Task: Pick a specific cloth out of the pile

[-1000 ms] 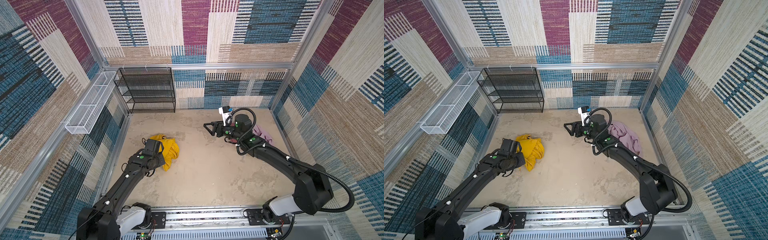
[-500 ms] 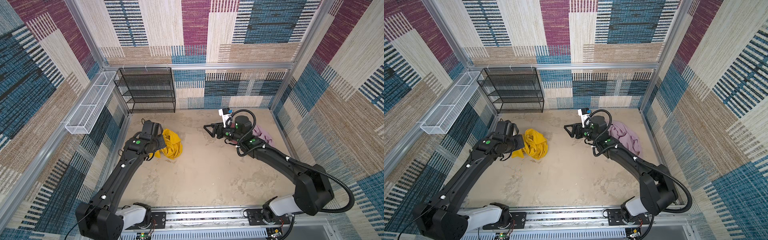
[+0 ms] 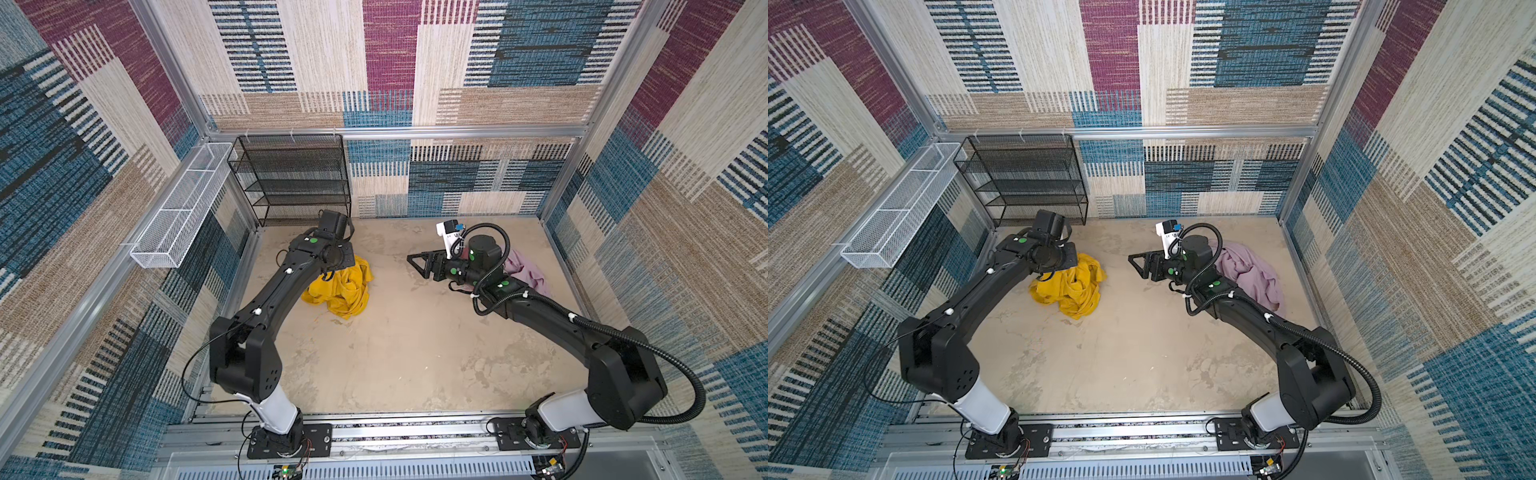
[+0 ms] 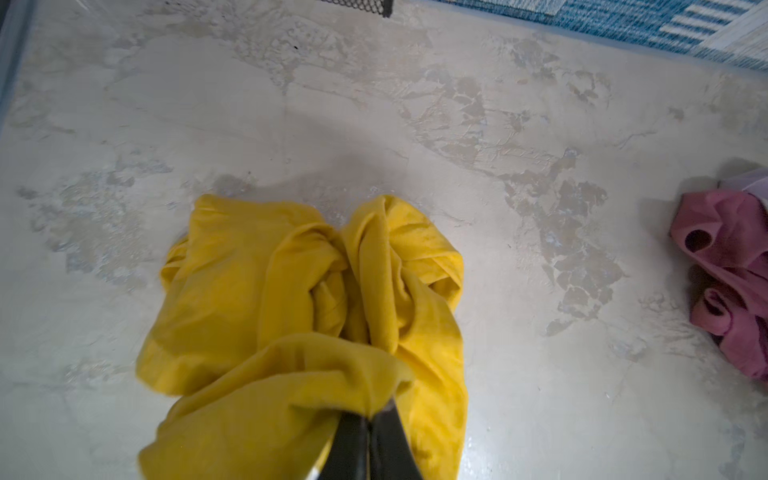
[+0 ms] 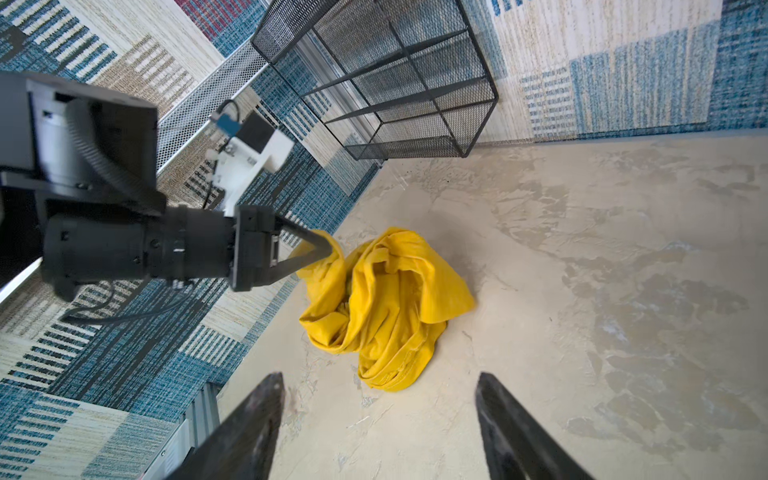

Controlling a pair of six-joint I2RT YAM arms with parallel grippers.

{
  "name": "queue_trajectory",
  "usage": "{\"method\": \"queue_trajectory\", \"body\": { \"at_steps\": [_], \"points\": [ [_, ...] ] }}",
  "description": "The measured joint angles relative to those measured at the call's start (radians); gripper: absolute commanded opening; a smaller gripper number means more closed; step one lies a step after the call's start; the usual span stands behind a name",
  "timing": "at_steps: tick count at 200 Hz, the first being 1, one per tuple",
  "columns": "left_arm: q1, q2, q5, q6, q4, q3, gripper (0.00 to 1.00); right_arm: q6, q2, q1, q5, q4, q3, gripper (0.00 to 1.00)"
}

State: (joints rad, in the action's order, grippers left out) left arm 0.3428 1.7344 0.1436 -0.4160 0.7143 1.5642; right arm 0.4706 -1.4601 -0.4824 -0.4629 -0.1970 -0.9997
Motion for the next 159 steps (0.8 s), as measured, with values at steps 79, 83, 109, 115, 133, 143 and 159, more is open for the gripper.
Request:
{"method": "queue_trajectory", "body": {
  "at_steps": [79,83,109,115,133,143,159],
  "points": [
    [0.051,0.272,-0.005,0.003,-0.069,0.074,0.00,-0.001,0.074,0.004,0.025,0.008,0.005,0.76],
    [0.053,0.282,-0.005,0.003,-0.072,0.072,0.00,-0.001,0.080,0.005,0.027,0.008,0.006,0.76],
    [0.059,0.308,-0.011,0.003,-0.094,0.048,0.00,-0.009,0.113,0.012,0.039,0.016,0.021,0.77],
    [0.059,0.306,-0.011,0.003,-0.097,0.039,0.00,-0.009,0.121,0.013,0.054,0.018,0.027,0.77],
    [0.061,0.280,-0.011,0.003,-0.112,0.008,0.00,-0.014,0.140,0.018,0.063,0.037,0.040,0.77],
    [0.061,0.251,-0.011,0.003,-0.121,-0.011,0.00,-0.016,0.146,0.021,0.075,0.047,0.040,0.77],
    [0.064,0.198,-0.011,0.003,-0.135,-0.034,0.00,-0.024,0.157,0.025,0.092,0.065,0.038,0.77]
  ]
}}
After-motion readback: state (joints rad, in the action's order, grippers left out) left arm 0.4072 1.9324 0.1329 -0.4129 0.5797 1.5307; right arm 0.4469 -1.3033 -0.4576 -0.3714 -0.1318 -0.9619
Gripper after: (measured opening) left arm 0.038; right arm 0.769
